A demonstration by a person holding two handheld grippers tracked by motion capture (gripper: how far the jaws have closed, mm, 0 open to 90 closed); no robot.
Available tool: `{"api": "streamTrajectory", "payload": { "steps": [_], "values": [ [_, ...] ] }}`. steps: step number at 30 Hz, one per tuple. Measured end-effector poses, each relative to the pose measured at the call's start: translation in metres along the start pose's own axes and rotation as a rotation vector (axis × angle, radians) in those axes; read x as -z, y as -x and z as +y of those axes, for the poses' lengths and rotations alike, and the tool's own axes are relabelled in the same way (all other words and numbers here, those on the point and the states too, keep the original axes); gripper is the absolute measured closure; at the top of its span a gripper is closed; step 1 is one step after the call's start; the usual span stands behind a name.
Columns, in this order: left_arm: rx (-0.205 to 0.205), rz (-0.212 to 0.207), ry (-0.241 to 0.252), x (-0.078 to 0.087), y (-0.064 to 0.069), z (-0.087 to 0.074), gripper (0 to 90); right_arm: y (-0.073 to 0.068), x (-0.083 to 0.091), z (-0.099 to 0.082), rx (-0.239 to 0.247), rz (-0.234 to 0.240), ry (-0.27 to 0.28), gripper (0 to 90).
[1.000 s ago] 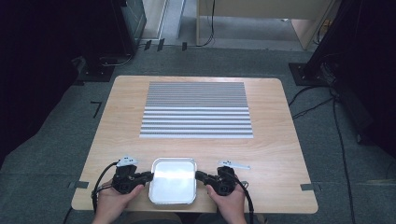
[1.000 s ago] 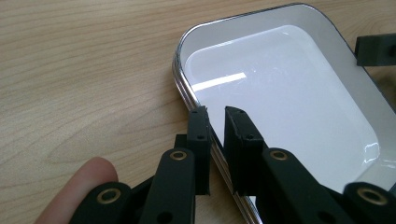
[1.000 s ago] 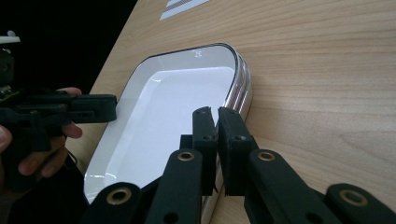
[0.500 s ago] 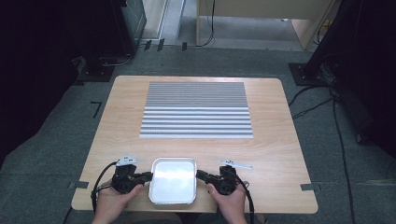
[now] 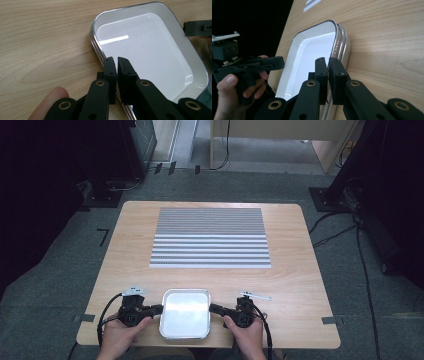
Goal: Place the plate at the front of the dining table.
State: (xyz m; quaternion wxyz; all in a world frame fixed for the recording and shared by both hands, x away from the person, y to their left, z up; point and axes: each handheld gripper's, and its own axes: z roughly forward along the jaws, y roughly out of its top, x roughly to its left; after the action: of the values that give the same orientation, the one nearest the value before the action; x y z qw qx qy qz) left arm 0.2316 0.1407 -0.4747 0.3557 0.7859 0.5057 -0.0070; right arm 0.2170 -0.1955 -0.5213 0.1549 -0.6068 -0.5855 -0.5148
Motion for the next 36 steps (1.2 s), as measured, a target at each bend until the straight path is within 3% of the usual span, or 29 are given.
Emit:
{"api": "streamTrajectory", "payload": {
  "steps": [3, 6, 9, 15, 21, 25, 31, 32, 33, 34, 35, 36],
  "values": [
    [-0.008, -0.005, 0.004, 0.0, 0.001, 0.0, 85.0, 0.0, 0.002, 0.001, -0.016, 0.034, 0.013, 86.8],
    [-0.011, -0.044, 0.007, 0.0, 0.004, 0.0, 82.8, 0.0, 0.003, 0.002, -0.015, 0.044, 0.02, 86.5],
    [-0.022, -0.033, 0.002, -0.002, 0.005, 0.0, 81.1, 0.0, 0.003, 0.001, -0.012, 0.043, 0.02, 86.4],
    [0.001, -0.026, 0.024, 0.004, 0.0, 0.001, 80.0, 0.002, 0.004, 0.002, -0.026, 0.041, 0.024, 85.9],
    [0.002, -0.01, -0.012, 0.002, 0.0, 0.001, 80.5, 0.002, 0.002, 0.001, -0.004, 0.007, 0.022, 85.8],
    [-0.002, 0.001, -0.026, -0.001, 0.001, 0.0, 80.3, 0.003, 0.0, 0.001, -0.016, 0.011, 0.013, 85.6],
    [0.033, -0.035, -0.039, 0.0, -0.004, 0.001, 80.5, 0.006, -0.001, 0.001, -0.039, 0.032, -0.008, 84.7],
    [0.066, -0.067, -0.045, 0.0, -0.008, 0.002, 80.5, 0.006, -0.001, 0.001, -0.04, 0.034, -0.009, 84.6],
    [0.066, -0.067, -0.045, 0.0, -0.008, 0.002, 80.6, 0.006, -0.001, 0.001, -0.04, 0.034, -0.009, 84.6],
    [0.113, -0.12, -0.046, 0.0, -0.016, 0.002, 80.8, 0.006, -0.002, 0.001, -0.042, 0.035, -0.016, 84.3],
    [0.113, -0.12, -0.046, 0.0, -0.016, 0.002, 81.2, 0.006, -0.002, 0.001, -0.042, 0.035, -0.016, 84.3],
    [0.161, -0.177, -0.044, 0.0, -0.024, 0.001, 81.3, 0.007, -0.002, 0.001, -0.047, 0.04, -0.015, 84.2]
  ]
}}
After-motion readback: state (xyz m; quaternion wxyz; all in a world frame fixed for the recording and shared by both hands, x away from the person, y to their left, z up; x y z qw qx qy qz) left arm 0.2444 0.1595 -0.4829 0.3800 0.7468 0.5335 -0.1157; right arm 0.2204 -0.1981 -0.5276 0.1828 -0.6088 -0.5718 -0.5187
